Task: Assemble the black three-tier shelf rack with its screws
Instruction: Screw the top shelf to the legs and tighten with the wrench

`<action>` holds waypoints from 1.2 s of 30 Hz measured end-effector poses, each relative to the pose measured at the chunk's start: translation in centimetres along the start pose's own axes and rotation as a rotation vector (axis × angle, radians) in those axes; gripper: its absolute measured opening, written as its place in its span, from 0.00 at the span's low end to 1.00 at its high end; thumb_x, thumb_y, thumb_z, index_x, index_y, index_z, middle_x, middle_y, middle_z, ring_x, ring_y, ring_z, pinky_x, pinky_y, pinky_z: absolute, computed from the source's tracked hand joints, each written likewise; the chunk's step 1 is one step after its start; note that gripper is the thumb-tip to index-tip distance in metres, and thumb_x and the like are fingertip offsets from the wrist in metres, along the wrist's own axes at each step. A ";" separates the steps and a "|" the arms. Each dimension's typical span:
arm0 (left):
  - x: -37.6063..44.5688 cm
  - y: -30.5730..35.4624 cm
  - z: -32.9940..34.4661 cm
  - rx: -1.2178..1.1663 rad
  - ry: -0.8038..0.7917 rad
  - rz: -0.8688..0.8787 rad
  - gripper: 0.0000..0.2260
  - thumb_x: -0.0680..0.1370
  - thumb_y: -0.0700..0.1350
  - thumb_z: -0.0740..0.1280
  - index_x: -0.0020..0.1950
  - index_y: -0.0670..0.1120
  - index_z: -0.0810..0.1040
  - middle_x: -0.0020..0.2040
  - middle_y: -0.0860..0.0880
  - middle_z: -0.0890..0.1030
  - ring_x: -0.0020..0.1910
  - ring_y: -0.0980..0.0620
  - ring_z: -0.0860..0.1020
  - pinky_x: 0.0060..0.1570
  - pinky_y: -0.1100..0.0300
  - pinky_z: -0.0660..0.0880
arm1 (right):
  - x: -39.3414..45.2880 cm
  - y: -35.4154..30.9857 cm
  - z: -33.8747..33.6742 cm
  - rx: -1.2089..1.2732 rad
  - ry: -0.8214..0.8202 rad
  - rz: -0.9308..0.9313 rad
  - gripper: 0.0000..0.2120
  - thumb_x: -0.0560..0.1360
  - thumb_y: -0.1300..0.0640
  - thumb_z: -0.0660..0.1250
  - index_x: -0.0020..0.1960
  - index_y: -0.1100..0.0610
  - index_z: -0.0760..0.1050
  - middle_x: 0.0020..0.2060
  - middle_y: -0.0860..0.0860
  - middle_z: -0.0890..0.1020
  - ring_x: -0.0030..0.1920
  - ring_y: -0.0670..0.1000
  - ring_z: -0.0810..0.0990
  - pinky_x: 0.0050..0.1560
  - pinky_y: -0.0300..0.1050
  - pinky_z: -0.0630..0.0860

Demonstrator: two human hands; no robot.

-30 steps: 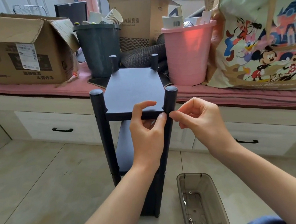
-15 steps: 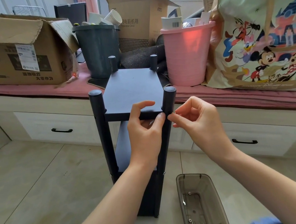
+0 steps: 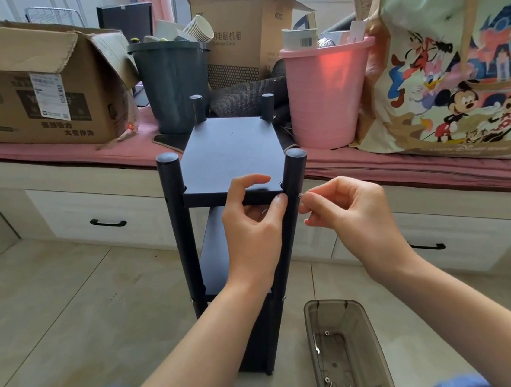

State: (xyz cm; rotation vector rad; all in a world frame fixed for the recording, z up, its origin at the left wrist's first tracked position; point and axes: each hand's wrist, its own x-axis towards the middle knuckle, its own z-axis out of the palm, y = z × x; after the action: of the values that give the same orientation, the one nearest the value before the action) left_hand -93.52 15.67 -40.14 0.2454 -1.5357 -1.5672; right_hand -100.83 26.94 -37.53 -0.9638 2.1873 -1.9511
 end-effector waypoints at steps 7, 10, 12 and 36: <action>0.0 -0.1 0.0 -0.006 0.017 -0.008 0.12 0.78 0.32 0.71 0.52 0.49 0.77 0.37 0.61 0.81 0.39 0.62 0.82 0.42 0.72 0.75 | -0.2 -0.2 0.2 -0.232 0.007 -0.154 0.05 0.75 0.61 0.74 0.43 0.56 0.78 0.36 0.48 0.83 0.39 0.49 0.84 0.46 0.54 0.82; 0.0 -0.1 -0.1 -0.006 0.013 -0.011 0.11 0.78 0.33 0.71 0.51 0.49 0.77 0.37 0.62 0.81 0.39 0.62 0.82 0.41 0.72 0.76 | -0.4 -0.3 0.3 -0.323 0.015 -0.236 0.06 0.75 0.60 0.73 0.43 0.55 0.77 0.36 0.43 0.81 0.40 0.46 0.82 0.45 0.44 0.80; 0.1 0.0 -0.1 -0.012 0.014 -0.015 0.11 0.78 0.33 0.71 0.51 0.49 0.77 0.36 0.62 0.81 0.38 0.63 0.82 0.40 0.73 0.76 | -0.5 -0.4 0.4 -0.363 0.018 -0.271 0.05 0.75 0.61 0.73 0.43 0.56 0.77 0.36 0.41 0.80 0.40 0.44 0.81 0.44 0.39 0.79; 0.2 -0.2 0.0 -0.021 -0.023 -0.059 0.08 0.79 0.34 0.70 0.48 0.47 0.77 0.37 0.58 0.82 0.39 0.60 0.82 0.43 0.68 0.78 | -0.1 -0.4 -0.1 -0.190 0.020 -0.111 0.04 0.73 0.61 0.76 0.43 0.57 0.81 0.37 0.48 0.84 0.40 0.49 0.84 0.49 0.54 0.81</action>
State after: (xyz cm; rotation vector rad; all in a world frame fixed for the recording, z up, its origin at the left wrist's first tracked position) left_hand -93.70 15.45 -40.24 0.2638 -1.5412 -1.6372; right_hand -100.62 27.07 -37.15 -1.1187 2.4148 -1.8286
